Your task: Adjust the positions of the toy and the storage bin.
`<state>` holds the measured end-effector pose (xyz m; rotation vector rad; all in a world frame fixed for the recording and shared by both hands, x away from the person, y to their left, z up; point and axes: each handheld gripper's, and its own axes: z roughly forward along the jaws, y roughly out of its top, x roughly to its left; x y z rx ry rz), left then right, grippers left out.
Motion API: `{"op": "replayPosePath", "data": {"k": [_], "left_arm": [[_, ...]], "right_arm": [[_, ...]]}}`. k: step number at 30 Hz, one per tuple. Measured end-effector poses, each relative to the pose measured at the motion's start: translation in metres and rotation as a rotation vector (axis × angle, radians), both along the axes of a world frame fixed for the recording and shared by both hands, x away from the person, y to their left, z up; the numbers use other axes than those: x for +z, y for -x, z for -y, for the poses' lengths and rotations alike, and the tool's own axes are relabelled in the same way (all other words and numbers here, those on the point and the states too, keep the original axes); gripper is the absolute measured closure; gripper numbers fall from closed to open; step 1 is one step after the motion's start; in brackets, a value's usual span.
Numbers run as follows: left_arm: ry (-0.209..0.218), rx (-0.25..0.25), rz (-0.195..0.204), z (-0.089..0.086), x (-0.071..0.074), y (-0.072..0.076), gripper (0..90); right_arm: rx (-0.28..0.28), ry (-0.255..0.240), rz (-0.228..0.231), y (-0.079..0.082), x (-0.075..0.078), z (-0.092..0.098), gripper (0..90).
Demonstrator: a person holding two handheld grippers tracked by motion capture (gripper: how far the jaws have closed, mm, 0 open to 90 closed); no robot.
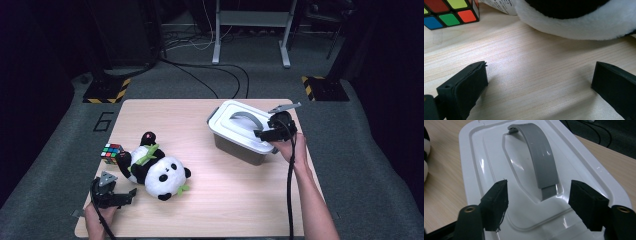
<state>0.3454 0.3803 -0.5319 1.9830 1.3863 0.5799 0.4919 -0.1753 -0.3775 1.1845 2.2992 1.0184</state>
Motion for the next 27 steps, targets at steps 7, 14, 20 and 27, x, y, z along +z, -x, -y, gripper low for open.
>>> {"op": "replayPosePath", "data": {"k": [7,14,20,27], "left_arm": [[0.001,0.002,0.000,0.000,0.000,0.000,0.0],[0.000,0.004,0.000,0.000,0.000,0.000,0.1],[-0.001,0.005,0.001,0.000,0.000,0.000,0.1],[0.000,0.005,0.003,0.000,0.000,0.000,0.2]], "right_arm": [[0.006,0.012,-0.004,-0.015,-0.004,-0.004,49.1],[0.017,0.014,-0.009,-0.020,-0.009,-0.005,62.4],[0.013,0.006,-0.003,-0.018,-0.010,-0.004,65.6],[0.007,0.010,-0.012,-0.014,-0.009,-0.006,66.0]]}}
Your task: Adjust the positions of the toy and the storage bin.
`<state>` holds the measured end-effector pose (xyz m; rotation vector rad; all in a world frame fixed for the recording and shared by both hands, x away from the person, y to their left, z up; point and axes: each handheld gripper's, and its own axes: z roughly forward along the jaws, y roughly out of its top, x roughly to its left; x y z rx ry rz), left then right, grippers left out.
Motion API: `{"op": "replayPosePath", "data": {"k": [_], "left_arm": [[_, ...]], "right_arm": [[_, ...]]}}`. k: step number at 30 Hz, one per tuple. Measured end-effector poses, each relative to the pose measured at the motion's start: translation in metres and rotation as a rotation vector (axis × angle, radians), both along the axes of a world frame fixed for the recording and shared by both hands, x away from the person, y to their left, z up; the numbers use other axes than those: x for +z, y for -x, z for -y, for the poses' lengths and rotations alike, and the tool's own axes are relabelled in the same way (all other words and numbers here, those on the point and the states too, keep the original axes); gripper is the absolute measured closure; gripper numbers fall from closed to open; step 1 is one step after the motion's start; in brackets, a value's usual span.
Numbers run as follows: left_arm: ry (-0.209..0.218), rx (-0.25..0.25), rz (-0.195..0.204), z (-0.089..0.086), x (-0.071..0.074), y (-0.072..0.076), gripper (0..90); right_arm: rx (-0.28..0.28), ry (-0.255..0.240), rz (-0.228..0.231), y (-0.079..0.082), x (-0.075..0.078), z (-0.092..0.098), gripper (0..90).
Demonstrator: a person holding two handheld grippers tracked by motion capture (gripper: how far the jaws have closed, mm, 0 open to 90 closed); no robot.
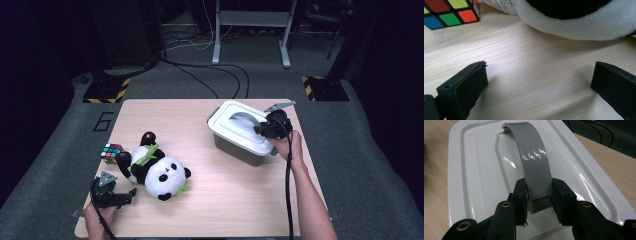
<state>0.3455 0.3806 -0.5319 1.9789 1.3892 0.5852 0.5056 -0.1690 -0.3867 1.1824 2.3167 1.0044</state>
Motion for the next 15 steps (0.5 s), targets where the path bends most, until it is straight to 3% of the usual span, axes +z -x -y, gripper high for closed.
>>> {"op": "replayPosePath", "data": {"k": [15], "left_arm": [[0.000,0.000,-0.001,0.000,0.000,0.000,0.2]], "right_arm": [[-0.047,-0.026,-0.038,0.015,0.002,-0.014,66.2]]}}
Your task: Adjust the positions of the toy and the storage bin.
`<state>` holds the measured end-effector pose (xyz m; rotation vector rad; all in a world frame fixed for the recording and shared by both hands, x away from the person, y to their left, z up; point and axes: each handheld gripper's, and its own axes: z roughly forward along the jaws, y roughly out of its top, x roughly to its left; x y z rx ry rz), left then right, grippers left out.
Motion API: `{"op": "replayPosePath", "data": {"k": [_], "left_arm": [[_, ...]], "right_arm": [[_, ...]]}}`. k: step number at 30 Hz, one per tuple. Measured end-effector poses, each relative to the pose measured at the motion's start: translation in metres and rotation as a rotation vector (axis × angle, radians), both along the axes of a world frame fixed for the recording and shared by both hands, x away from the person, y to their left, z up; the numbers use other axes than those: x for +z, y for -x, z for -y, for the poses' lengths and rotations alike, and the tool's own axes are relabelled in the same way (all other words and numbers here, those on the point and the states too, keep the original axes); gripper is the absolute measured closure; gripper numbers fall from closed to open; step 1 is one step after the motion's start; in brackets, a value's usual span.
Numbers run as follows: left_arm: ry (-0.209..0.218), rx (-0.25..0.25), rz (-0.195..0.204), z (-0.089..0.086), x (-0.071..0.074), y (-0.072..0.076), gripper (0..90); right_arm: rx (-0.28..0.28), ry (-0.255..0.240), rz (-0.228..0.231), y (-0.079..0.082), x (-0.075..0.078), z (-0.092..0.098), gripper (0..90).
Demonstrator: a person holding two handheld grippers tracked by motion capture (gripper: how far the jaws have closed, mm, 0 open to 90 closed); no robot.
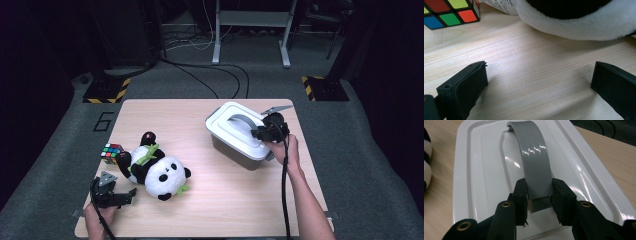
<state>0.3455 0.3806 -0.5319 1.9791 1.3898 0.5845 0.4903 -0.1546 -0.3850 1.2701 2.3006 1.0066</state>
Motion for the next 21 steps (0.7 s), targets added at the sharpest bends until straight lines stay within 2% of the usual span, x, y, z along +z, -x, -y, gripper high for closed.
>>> {"op": "replayPosePath", "data": {"k": [10,16,19,21], "left_arm": [[0.001,0.002,0.002,0.000,0.000,0.000,0.2],[0.001,0.002,0.002,0.000,0.000,0.000,0.2],[0.005,0.003,0.001,0.000,0.000,0.000,0.2],[0.001,0.002,0.002,0.000,0.000,0.000,0.2]], "right_arm": [[0.003,-0.018,-0.014,0.012,0.000,-0.016,66.2],[0.009,0.000,-0.012,0.021,0.001,-0.029,65.6],[0.027,-0.006,-0.019,0.020,0.002,-0.029,58.3],[0.043,0.016,-0.003,0.018,0.004,-0.030,51.7]]}}
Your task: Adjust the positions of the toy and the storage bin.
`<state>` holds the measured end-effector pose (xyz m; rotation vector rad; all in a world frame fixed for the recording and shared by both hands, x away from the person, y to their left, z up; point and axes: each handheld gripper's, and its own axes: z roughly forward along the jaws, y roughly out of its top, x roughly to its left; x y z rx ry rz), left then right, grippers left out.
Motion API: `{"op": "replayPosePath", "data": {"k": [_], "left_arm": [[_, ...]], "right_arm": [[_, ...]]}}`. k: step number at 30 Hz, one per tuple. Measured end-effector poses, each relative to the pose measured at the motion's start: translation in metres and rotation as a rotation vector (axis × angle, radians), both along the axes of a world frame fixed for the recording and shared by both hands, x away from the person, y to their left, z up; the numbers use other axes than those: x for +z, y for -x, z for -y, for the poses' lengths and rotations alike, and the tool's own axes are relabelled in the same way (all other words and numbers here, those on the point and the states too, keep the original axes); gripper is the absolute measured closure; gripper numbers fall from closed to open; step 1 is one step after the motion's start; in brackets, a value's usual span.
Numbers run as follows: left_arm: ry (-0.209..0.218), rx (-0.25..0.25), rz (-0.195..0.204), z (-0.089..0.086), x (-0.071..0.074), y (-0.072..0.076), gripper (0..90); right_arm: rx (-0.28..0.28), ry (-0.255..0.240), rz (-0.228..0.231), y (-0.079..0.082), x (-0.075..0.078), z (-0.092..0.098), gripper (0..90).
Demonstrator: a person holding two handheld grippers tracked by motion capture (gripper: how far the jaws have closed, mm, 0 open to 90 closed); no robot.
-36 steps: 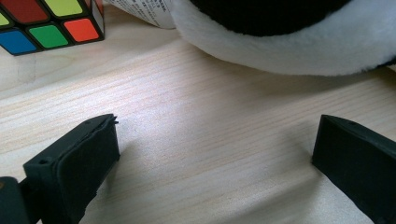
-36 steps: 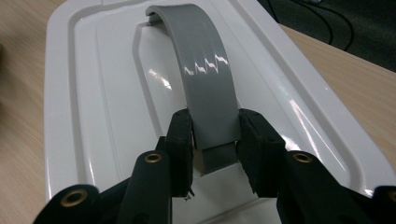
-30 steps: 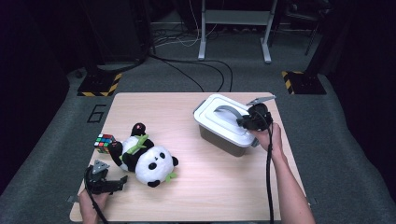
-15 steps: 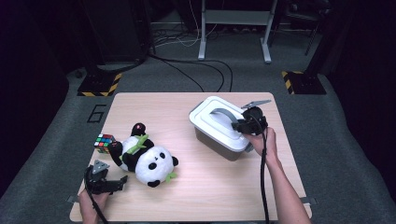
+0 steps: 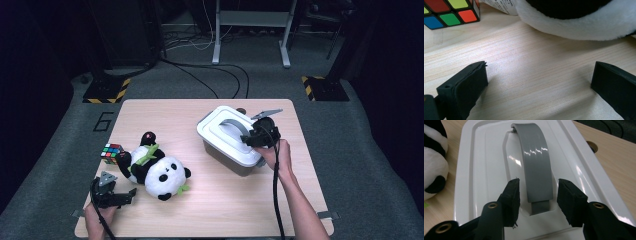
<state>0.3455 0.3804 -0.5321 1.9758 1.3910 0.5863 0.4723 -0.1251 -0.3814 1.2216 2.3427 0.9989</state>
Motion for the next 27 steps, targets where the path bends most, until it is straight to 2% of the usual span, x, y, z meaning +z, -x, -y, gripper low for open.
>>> {"op": "replayPosePath", "data": {"k": [4,8,11,14,18,27], "left_arm": [[0.000,0.000,0.000,0.000,0.000,0.000,0.2],[0.002,-0.001,-0.004,0.000,0.000,0.000,0.2],[-0.003,-0.003,-0.002,0.000,0.000,0.000,0.2],[0.000,-0.002,-0.002,0.000,0.000,0.000,0.2],[-0.001,-0.002,-0.003,0.000,0.000,0.000,0.2],[-0.001,0.000,0.000,0.000,0.000,0.000,0.2]], "right_arm": [[0.043,0.015,0.039,-0.007,0.006,-0.003,48.4],[0.077,0.021,0.057,-0.015,0.010,-0.008,48.5],[0.133,0.036,0.080,-0.025,0.012,-0.017,49.9],[0.142,0.033,0.092,-0.032,0.013,-0.020,56.2],[0.146,0.050,0.075,-0.035,0.011,-0.026,65.8],[0.123,0.020,0.049,-0.029,0.010,-0.034,67.1]]}}
